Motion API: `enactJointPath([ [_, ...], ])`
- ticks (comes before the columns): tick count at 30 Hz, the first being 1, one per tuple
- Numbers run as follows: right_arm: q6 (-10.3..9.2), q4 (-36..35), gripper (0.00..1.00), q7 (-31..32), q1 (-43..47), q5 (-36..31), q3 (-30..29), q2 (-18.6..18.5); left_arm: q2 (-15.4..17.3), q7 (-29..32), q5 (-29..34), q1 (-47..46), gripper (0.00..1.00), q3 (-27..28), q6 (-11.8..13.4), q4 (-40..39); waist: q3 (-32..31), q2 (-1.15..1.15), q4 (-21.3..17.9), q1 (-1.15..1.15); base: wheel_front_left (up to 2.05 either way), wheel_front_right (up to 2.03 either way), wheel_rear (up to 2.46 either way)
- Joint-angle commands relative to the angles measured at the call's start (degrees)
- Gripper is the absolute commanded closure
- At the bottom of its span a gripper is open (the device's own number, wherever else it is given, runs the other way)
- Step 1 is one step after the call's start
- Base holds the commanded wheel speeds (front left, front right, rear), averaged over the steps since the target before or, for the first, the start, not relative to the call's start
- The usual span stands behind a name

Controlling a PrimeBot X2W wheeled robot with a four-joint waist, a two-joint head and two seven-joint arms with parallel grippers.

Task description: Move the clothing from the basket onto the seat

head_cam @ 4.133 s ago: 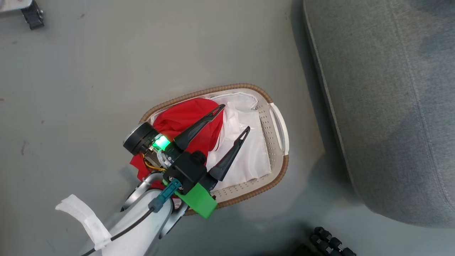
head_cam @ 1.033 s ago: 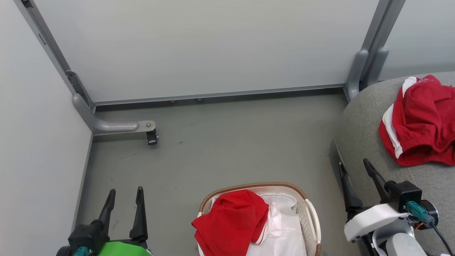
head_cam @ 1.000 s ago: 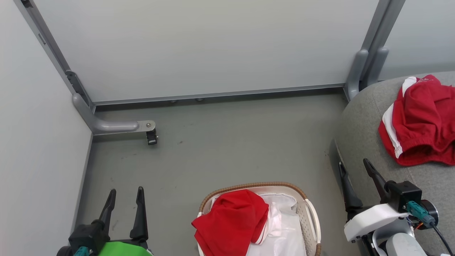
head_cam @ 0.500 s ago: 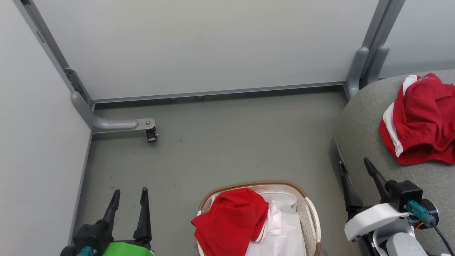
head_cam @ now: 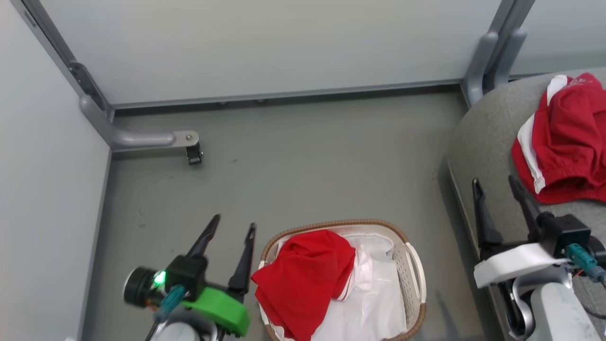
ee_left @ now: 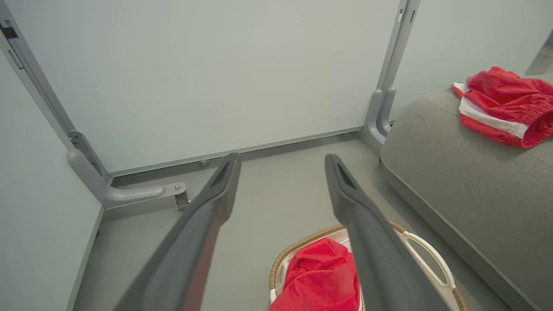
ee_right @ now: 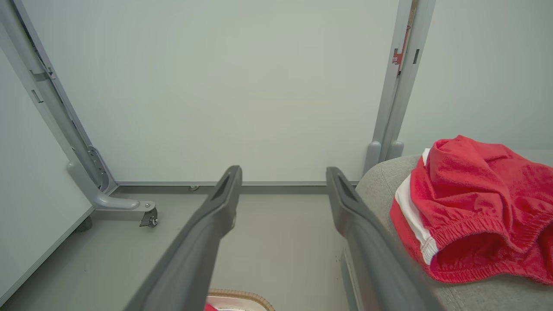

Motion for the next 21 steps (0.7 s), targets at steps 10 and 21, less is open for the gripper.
enactJointPath([
  [10,-0.08,-6.99,0.00,-0.14,-8.66,-3.36,-0.93,-0.18,2.89,0.03,0.55,-21.03,0.00,-18.24,-0.09,16.36,15.57,0.64,-4.07,0.00,0.00,0.00,0.00],
  [21,-0.08,-13.36,0.00,-0.14,-15.46,1.02,1.50,-0.14,3.82,0.76,-1.44,-36.50,0.00,-35.13,-0.02,35.31,30.82,0.64,-12.90,0.00,0.00,0.00,0.00],
])
